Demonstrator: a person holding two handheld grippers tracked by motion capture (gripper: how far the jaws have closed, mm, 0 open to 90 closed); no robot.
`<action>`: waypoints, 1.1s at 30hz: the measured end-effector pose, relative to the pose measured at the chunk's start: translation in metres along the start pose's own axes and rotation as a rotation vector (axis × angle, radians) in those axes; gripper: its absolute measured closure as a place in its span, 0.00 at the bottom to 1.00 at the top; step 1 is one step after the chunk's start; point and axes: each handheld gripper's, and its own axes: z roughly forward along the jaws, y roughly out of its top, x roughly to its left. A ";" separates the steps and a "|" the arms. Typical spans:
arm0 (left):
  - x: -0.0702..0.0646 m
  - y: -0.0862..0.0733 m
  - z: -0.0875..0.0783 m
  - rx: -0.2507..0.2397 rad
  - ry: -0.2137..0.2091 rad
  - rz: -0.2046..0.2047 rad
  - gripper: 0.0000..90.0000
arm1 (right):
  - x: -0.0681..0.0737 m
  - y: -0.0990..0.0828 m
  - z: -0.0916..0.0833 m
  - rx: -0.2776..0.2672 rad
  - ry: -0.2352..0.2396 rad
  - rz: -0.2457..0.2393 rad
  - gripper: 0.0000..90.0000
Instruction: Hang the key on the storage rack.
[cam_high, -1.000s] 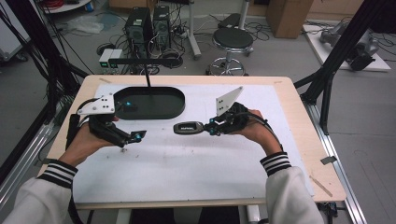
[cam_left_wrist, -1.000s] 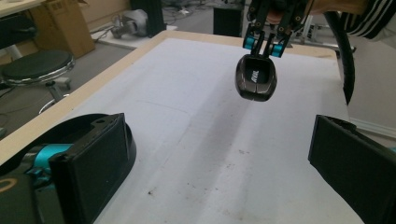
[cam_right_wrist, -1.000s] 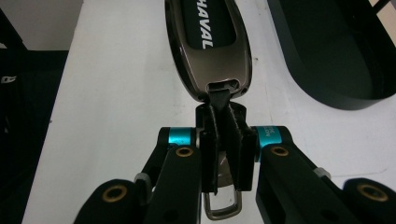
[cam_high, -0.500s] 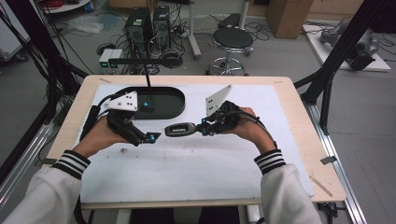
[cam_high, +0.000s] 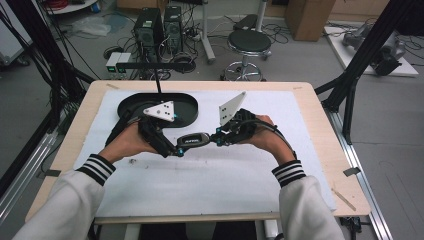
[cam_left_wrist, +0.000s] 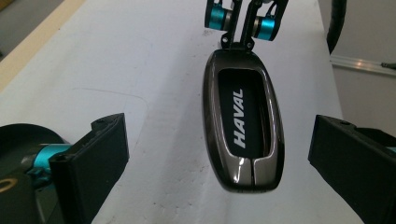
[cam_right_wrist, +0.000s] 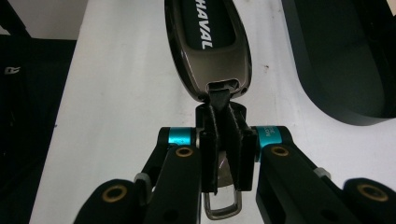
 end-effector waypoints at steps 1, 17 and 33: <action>0.000 0.000 0.000 0.000 0.000 0.000 0.08 | 0.000 0.000 0.000 0.000 0.000 0.000 0.94; -0.003 0.008 0.027 0.135 -0.032 -0.016 0.17 | 0.000 0.002 0.005 0.007 0.025 0.021 0.94; -0.004 0.010 0.034 0.192 -0.030 -0.010 0.38 | 0.001 0.002 0.010 0.024 0.031 0.004 0.93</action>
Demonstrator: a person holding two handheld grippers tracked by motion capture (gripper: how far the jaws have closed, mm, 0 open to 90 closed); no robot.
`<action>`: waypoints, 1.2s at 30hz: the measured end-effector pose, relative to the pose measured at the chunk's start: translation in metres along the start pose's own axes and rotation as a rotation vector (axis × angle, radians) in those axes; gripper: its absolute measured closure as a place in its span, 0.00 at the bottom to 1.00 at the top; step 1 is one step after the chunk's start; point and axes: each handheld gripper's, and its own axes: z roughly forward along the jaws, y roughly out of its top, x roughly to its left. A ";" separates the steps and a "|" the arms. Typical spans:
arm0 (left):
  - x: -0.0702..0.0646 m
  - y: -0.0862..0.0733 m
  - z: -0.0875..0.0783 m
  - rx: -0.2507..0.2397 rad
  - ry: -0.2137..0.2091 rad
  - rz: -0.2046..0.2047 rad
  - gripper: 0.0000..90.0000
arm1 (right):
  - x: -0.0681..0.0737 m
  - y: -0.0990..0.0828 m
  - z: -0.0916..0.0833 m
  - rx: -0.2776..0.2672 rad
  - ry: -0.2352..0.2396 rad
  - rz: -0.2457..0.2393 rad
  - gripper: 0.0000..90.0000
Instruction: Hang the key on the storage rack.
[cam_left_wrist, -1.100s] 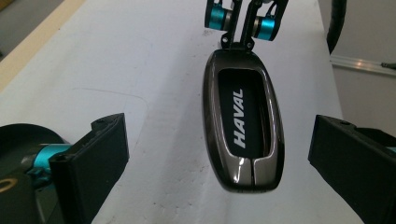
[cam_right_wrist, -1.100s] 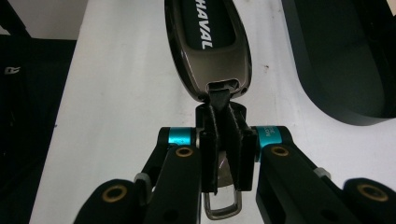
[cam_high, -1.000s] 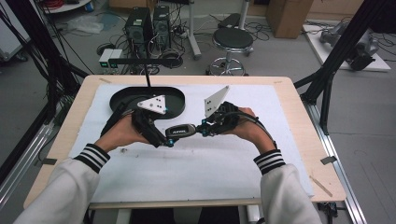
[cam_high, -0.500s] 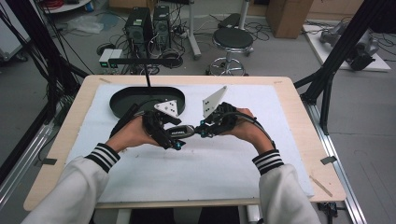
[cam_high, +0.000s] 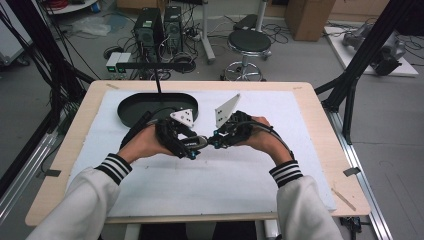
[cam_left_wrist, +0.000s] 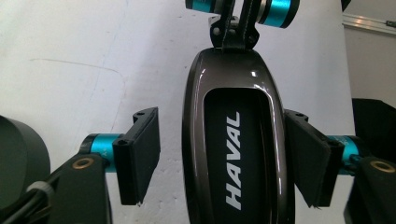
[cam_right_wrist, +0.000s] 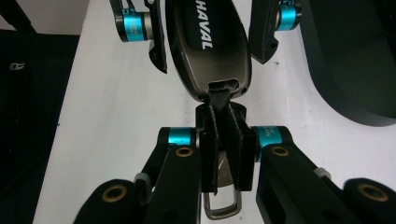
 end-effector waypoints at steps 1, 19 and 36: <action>0.000 0.000 0.000 0.002 0.003 0.000 0.38 | 0.000 0.000 0.000 0.000 0.001 -0.002 0.94; -0.004 0.000 0.002 0.028 0.005 0.018 0.53 | -0.001 0.000 0.004 0.022 0.007 0.011 0.93; -0.007 0.001 -0.001 0.014 0.045 0.037 0.54 | -0.002 -0.001 0.002 -0.004 -0.005 -0.015 0.90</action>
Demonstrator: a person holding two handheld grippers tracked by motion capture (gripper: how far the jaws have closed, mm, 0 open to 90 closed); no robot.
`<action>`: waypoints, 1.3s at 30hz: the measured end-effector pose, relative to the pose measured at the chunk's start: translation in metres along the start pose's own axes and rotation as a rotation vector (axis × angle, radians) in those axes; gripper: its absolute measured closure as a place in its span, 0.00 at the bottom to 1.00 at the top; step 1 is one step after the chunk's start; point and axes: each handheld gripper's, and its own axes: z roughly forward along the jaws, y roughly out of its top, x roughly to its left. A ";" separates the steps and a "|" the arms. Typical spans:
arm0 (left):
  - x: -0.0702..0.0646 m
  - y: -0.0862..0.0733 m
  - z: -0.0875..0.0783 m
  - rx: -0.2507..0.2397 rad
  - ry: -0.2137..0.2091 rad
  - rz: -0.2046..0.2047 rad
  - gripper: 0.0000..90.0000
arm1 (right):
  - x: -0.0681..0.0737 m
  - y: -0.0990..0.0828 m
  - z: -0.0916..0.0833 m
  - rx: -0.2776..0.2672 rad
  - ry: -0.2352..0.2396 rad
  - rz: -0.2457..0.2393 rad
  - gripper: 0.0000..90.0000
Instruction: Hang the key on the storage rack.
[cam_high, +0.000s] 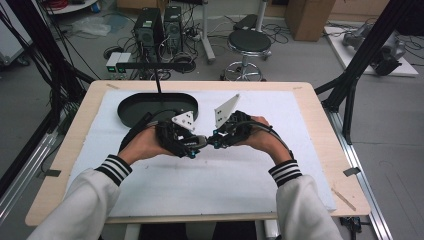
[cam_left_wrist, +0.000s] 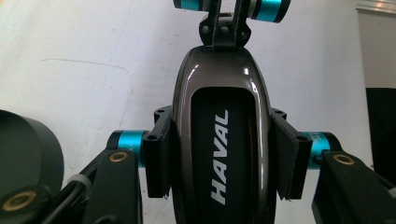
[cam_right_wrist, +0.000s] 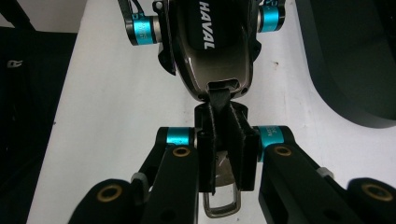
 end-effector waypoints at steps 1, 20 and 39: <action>0.000 0.000 0.000 -0.003 -0.002 0.002 0.54 | 0.000 0.000 0.000 -0.009 -0.007 -0.006 0.68; 0.014 -0.013 -0.023 -0.091 0.098 -0.107 0.54 | 0.019 -0.055 -0.037 -0.322 -0.381 0.255 0.00; 0.037 -0.038 -0.069 -0.188 0.276 -0.240 0.54 | 0.062 -0.134 -0.056 -0.565 -0.657 0.457 0.00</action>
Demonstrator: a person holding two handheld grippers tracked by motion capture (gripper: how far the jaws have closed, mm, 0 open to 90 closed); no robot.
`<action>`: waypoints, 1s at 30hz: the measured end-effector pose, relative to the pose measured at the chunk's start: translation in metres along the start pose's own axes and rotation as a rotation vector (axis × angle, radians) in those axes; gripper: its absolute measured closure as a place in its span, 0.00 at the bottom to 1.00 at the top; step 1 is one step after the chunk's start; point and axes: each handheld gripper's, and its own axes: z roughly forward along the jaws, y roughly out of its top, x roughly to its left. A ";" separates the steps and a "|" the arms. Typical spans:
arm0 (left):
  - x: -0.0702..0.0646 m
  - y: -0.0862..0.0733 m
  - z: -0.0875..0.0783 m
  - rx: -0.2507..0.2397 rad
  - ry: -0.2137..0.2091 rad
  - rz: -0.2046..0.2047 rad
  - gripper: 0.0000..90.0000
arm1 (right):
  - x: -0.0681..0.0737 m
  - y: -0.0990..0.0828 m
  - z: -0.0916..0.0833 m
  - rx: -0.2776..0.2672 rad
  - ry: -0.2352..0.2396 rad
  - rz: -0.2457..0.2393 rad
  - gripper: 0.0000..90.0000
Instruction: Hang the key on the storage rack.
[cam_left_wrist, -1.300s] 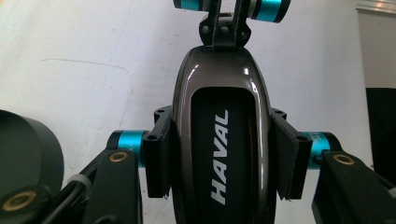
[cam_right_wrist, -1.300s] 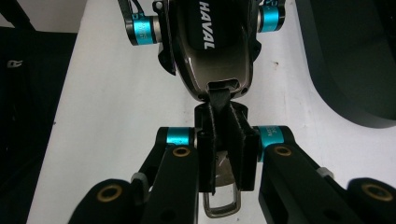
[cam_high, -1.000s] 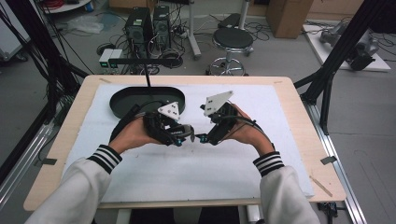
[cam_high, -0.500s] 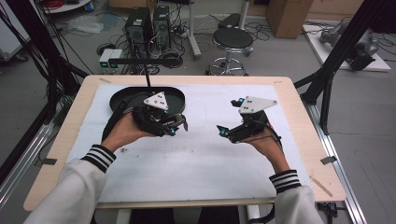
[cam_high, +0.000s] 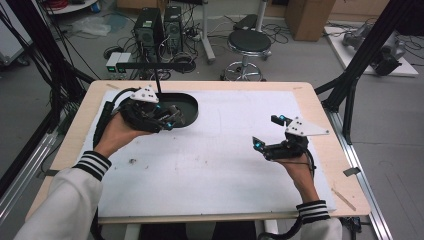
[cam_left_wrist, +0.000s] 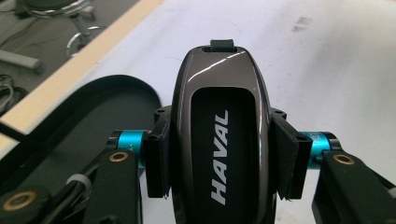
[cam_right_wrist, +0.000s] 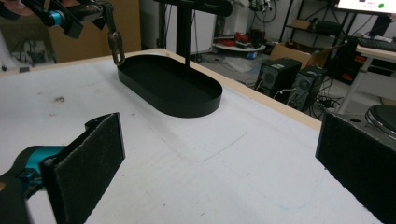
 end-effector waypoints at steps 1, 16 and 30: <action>0.002 0.000 -0.003 -0.007 0.009 -0.007 0.54 | 0.000 0.000 0.000 0.000 0.000 0.000 0.00; 0.042 -0.008 -0.033 -0.031 0.189 -0.108 0.54 | 0.001 -0.039 -0.019 -0.067 -0.092 0.043 0.00; 0.077 -0.010 -0.041 -0.042 0.287 -0.180 0.54 | 0.001 -0.060 -0.032 -0.087 -0.155 0.062 0.00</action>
